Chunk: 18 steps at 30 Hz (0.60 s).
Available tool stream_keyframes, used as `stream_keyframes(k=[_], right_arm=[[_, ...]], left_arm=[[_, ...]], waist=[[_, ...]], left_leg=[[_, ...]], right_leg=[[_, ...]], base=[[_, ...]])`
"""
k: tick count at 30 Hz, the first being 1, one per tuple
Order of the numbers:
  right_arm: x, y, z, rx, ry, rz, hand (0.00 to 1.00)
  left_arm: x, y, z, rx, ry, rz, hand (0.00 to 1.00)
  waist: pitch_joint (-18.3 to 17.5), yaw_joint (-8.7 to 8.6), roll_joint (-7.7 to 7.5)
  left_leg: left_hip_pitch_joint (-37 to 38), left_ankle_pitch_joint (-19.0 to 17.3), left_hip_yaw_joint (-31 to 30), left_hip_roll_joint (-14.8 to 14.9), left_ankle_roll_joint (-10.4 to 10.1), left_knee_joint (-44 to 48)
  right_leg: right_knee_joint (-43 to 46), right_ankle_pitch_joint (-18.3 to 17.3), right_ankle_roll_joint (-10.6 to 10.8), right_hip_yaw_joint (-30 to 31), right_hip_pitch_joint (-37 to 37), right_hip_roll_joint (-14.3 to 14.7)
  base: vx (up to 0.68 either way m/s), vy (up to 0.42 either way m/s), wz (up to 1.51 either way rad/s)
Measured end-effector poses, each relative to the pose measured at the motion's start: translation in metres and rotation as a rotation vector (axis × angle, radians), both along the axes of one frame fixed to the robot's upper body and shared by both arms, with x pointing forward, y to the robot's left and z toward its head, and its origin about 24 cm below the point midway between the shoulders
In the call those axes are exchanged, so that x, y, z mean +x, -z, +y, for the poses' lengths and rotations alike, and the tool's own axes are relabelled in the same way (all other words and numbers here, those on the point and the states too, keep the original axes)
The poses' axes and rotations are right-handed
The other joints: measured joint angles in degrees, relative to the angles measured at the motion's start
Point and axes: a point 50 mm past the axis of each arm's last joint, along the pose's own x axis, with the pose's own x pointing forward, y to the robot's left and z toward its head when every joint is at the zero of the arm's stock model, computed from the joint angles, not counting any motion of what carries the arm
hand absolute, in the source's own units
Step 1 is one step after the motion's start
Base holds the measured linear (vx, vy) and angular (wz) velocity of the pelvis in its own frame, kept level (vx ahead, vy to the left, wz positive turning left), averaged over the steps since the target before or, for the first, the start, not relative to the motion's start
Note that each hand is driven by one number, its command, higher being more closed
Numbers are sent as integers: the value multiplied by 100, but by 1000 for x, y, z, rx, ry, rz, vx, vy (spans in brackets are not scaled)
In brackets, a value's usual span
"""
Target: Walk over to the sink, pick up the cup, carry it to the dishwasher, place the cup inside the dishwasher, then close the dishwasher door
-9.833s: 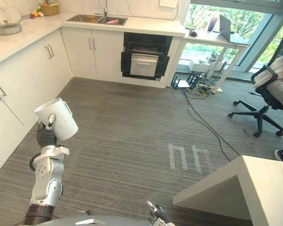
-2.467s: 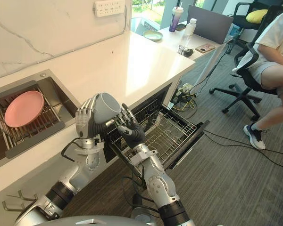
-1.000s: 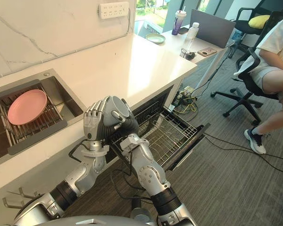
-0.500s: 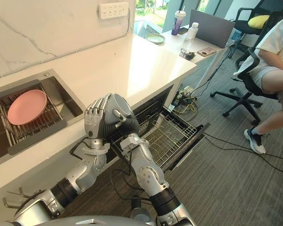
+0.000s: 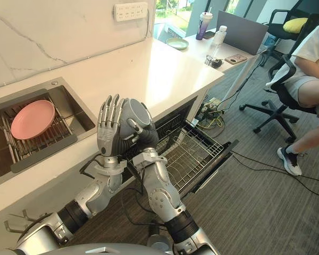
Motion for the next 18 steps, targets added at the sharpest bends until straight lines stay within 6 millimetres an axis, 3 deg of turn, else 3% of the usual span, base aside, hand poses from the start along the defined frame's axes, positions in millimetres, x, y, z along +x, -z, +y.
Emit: stream_keyframes(k=[6, 12, 14, 18], right_arm=[[1, -9, -7, -70, 146, -62, 100], [4, -26, -20, -261, 376, -198, 100], [8, -48, -32, -306, 513, -321, 100], [9, -57, -68, -303, 715, -346, 100]], left_arm=[[-2, 1, -1, -30, 20, -28, 0], [-5, 13, -5, -28, 45, 3, 0], [-13, 26, -7, -16, 66, 53, 0], [-14, 25, -5, -72, 87, 65, 0]], waist=[[1, -2, 16], [3, -32, 109], [11, -93, 167], [18, -94, 180]], left_leg=[[0, 1, 0, -5, 1, -1], [12, 7, -1, -10, 3, -6], [17, 7, 0, -14, 3, -13], [68, 8, 4, -11, 1, -35]], right_leg=[[27, -9, -11, 7, -20, -2], [69, -32, -25, 15, -32, -6], [80, -40, -22, 20, -38, -8], [151, -90, -13, 38, -40, -6]], base=[[0, 0, 0], [0, 0, 0], [0, 0, 0], [-1, 5, -1]])
